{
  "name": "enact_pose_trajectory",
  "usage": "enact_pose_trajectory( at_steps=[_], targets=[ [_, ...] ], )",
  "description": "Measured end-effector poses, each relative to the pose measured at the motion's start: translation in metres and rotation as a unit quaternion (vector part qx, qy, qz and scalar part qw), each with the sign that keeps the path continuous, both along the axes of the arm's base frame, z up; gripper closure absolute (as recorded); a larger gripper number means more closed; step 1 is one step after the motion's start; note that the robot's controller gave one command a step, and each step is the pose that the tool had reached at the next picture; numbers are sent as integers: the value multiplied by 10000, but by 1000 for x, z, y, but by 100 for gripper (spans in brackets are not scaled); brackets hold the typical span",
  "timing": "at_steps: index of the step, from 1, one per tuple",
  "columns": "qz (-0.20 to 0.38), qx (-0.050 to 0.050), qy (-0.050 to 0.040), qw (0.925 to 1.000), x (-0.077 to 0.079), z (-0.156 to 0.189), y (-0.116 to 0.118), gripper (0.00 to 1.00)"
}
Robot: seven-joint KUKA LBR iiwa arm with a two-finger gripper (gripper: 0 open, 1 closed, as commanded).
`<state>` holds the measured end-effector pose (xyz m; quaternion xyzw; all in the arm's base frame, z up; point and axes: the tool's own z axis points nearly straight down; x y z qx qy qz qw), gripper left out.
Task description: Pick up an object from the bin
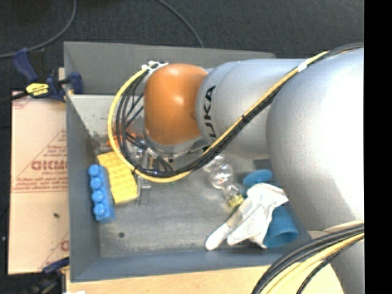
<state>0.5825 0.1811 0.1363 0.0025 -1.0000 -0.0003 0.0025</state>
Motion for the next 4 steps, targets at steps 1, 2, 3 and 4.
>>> enact_pose_trajectory(
  at_steps=[1, 2, 3, 4],
  targets=[
    [-26, 8, -39, 10000, 2, 5, -1, 0],
    [2108, 13, -10, 9775, 14, -67, 22, 0],
    [3461, -22, -69, 9382, 25, -64, 23, 0],
    [3151, 26, -41, 9490, 10, -65, 0, 0]
  ],
)
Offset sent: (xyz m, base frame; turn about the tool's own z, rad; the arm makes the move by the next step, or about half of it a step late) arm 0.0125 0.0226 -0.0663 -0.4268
